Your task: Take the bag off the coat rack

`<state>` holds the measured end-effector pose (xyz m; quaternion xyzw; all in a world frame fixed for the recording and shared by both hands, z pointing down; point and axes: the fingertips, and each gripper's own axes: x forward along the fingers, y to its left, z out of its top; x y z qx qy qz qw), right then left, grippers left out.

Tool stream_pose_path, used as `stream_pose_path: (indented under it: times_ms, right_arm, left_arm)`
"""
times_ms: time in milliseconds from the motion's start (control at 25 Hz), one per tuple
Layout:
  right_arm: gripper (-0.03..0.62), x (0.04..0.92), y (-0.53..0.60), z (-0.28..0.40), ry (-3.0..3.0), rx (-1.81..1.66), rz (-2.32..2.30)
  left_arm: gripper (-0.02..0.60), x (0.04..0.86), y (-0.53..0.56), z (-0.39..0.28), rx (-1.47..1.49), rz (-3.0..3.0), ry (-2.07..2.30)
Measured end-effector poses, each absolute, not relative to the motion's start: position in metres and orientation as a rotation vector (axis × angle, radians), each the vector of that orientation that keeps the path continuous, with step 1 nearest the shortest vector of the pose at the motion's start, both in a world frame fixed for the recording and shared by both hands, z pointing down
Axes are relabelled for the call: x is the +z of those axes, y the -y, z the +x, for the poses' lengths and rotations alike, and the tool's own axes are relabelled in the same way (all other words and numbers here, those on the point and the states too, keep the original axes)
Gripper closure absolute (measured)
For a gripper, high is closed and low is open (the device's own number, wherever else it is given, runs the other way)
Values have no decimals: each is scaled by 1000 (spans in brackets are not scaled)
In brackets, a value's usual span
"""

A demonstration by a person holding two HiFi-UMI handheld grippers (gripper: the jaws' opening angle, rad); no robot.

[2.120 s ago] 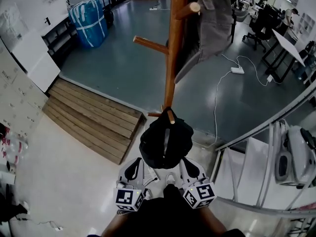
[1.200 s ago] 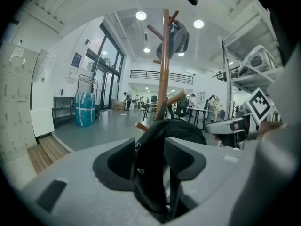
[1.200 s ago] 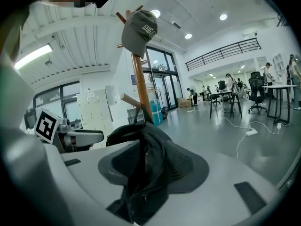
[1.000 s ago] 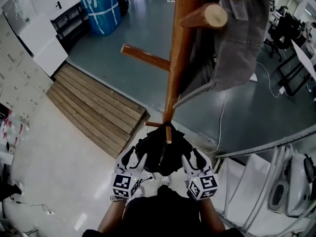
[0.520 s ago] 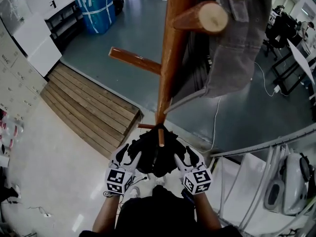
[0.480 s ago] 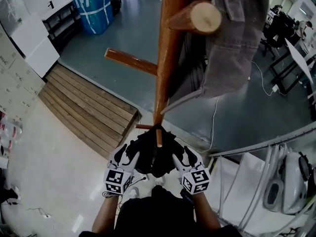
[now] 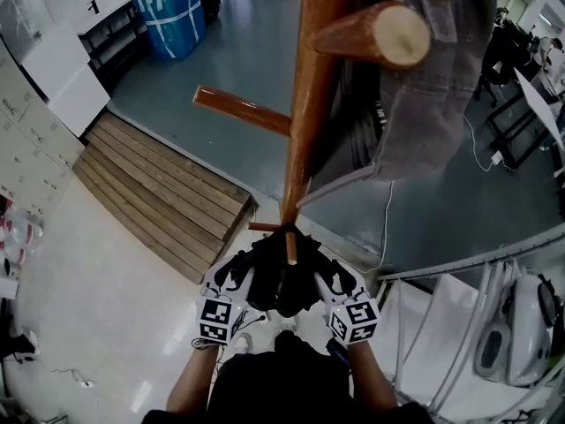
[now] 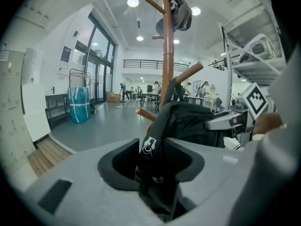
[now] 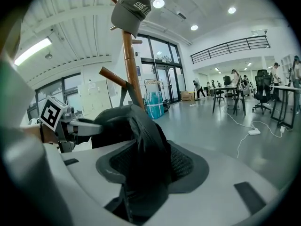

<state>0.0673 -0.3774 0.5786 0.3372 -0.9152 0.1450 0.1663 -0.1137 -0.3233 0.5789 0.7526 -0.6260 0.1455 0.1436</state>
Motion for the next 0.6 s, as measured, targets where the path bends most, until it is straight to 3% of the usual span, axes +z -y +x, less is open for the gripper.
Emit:
stream_pose_path:
  times_ms: [320, 600]
  right_arm:
    - [472, 578, 376, 69, 2600, 428, 1015]
    - [494, 576, 373, 70, 2600, 457, 1019]
  left_arm:
    - [470, 577, 321, -107, 436, 2201, 1775]
    - [492, 574, 316, -103, 423, 2208, 1759]
